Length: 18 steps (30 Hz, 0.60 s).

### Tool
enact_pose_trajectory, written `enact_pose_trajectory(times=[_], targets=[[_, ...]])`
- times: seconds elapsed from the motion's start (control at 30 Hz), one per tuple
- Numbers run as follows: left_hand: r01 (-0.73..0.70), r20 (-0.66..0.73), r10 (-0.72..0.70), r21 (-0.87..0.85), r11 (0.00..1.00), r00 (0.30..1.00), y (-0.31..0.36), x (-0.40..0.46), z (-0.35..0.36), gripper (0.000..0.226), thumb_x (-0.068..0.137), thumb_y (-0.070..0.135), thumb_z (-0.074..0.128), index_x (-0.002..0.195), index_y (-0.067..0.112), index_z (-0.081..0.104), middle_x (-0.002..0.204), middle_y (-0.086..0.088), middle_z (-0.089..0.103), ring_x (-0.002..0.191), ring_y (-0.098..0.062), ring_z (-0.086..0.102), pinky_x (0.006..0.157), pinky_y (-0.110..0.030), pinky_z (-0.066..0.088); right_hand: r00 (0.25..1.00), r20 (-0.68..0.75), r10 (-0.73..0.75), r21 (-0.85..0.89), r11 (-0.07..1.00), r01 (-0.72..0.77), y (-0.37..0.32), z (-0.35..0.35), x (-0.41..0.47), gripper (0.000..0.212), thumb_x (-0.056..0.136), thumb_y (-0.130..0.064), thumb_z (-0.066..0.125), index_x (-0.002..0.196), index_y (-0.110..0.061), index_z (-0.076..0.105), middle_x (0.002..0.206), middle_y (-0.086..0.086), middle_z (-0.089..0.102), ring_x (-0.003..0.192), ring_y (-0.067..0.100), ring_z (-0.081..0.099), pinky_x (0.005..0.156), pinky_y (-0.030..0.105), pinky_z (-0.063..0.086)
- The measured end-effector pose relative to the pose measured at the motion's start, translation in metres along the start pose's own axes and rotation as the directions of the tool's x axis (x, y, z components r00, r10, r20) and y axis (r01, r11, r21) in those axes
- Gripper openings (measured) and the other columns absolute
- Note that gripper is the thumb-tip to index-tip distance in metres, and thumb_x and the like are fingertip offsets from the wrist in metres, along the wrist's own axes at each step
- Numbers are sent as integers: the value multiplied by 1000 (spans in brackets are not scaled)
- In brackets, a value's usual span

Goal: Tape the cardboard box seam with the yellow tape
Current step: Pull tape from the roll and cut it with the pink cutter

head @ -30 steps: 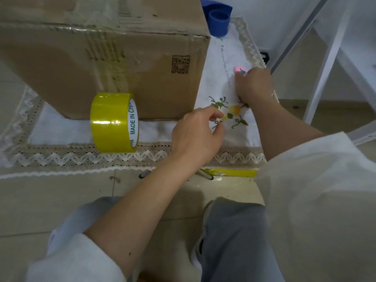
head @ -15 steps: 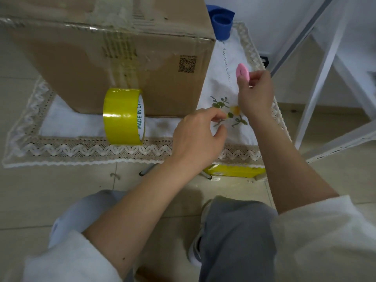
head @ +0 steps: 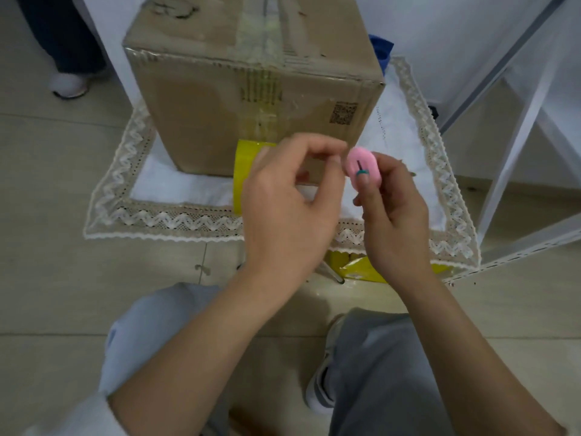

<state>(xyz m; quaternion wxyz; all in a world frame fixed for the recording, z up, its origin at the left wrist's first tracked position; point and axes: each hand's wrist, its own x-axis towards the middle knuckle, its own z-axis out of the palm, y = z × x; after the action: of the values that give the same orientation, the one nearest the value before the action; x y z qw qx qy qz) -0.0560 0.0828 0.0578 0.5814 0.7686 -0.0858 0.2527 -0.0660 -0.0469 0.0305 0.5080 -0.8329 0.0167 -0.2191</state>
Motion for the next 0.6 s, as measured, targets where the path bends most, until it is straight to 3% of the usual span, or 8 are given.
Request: enact_pose_trajectory(times=[0.03, 0.13, 0.17, 0.27, 0.33, 0.4, 0.5, 0.6], targets=[[10, -51, -11, -21, 1000, 999, -3, 4, -5, 15, 88, 12, 67, 91, 26, 71, 74, 25, 60, 73, -1, 53, 70, -11, 40, 1000, 28, -12, -3, 1000, 12, -4, 3, 0, 20, 105, -15, 52, 122, -21, 60, 95, -16, 65, 76, 1, 60, 75, 39, 55], [62, -173, -72, -68, 996, 982, -17, 17, -19, 17, 85, 13, 64, 92, 28, 64, 85, 13, 65, 76, -19, 58, 75, -40, 52, 995, 87, -38, 10, 999, 37, -12, 12, 1, 23, 105, -13, 51, 123, -25, 58, 99, -14, 65, 77, 4, 63, 73, 29, 53], [86, -209, -101, -78, 993, 973, -22, 22, -22, 18, 83, 12, 63, 91, 28, 61, 87, 11, 64, 76, -20, 58, 75, -43, 52, 994, 100, -46, 15, 999, 45, -15, 15, 3, 23, 105, -14, 51, 122, -28, 58, 98, -14, 65, 78, 4, 63, 74, 28, 53], [226, -277, -282, -216, 950, 919, -34, 38, -29, 18, 81, 10, 62, 86, 25, 53, 79, 11, 55, 66, -3, 49, 69, -25, 47, 989, 128, -73, 0, 997, 73, -19, 23, 7, 23, 105, -16, 52, 119, -32, 58, 91, -16, 65, 74, 1, 60, 71, 25, 52], [348, -250, -435, -326, 879, 865, -39, 48, -31, 14, 87, 16, 60, 81, 24, 50, 74, 12, 52, 61, 3, 46, 66, -17, 42, 987, 142, -77, -17, 997, 80, -21, 26, 12, 21, 105, -16, 53, 120, -29, 60, 84, -20, 63, 72, -2, 57, 69, 17, 47], [435, -194, -520, -352, 829, 832, -48, 51, -31, 17, 95, 24, 55, 80, 24, 48, 74, 11, 50, 63, 1, 46, 66, -18, 40, 985, 154, -76, -27, 996, 81, -21, 29, 16, 20, 104, -17, 55, 121, -24, 62, 84, -24, 62, 74, -5, 56, 71, 11, 43], [508, -124, -583, -370, 778, 803, -65, 47, -32, 17, 90, 38, 53, 81, 24, 50, 77, 9, 52, 70, -8, 49, 70, -26, 41, 983, 161, -89, -88, 991, 105, -23, 34, 19, 18, 103, -18, 56, 119, -18, 65, 84, -23, 62, 73, -5, 54, 68, 7, 41], [596, -7, -647, -381, 707, 763, -74, 48, -33, 20, 95, 40, 53, 86, 22, 51, 72, 12, 55, 67, -5, 54, 69, -26, 43, 981, 170, -91, -158, 980, 118, -26, 39, 22, 16, 103, -20, 57, 116, -17, 64, 86, -21, 61, 73, -8, 53, 65, 4, 39]])
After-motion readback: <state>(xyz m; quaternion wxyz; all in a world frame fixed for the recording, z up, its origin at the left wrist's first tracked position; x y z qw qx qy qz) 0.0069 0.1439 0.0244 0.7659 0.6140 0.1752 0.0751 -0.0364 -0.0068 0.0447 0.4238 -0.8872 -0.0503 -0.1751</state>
